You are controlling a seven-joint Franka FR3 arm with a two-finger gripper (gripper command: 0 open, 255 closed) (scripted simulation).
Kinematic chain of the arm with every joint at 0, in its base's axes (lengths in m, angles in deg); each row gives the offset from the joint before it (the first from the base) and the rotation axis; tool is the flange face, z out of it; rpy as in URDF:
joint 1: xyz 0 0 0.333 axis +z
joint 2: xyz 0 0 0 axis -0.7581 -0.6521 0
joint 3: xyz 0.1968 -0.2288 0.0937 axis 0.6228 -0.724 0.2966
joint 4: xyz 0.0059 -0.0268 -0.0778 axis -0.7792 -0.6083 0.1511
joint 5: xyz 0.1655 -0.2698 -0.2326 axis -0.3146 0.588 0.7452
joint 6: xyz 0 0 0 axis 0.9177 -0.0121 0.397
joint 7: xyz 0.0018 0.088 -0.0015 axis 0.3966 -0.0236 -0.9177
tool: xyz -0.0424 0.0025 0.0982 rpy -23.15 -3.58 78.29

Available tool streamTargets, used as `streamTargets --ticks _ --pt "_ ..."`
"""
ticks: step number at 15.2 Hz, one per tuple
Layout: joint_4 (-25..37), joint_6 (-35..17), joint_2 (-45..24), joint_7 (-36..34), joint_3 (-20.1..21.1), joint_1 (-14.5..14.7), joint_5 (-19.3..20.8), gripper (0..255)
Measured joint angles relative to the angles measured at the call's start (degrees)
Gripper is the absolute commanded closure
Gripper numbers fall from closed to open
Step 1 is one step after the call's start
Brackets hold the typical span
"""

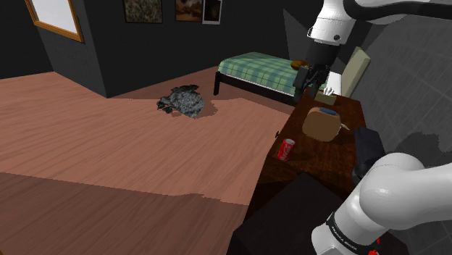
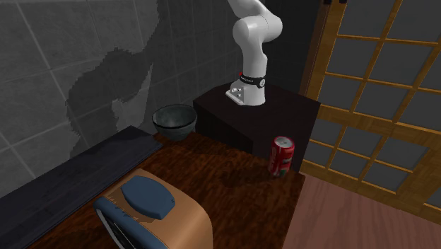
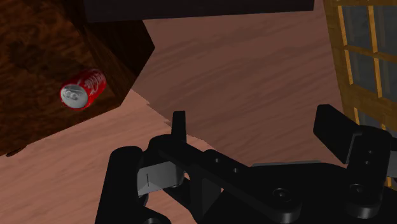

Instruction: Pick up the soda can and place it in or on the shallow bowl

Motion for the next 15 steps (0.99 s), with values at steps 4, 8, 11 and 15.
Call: streamTargets --ticks 4,8,11,15 --pt "-3.1 -3.2 -0.1 1.8 -1.7 -0.6 1.3 0" --pt "-7.9 -9.4 -1.4 5.1 -5.0 -1.9 3.6 0" --pt "-11.1 -15.0 -3.6 7.7 -7.8 -3.0 5.5 0" --pt "-13.0 -21.7 -8.1 11.1 -11.4 -4.3 7.6 0"
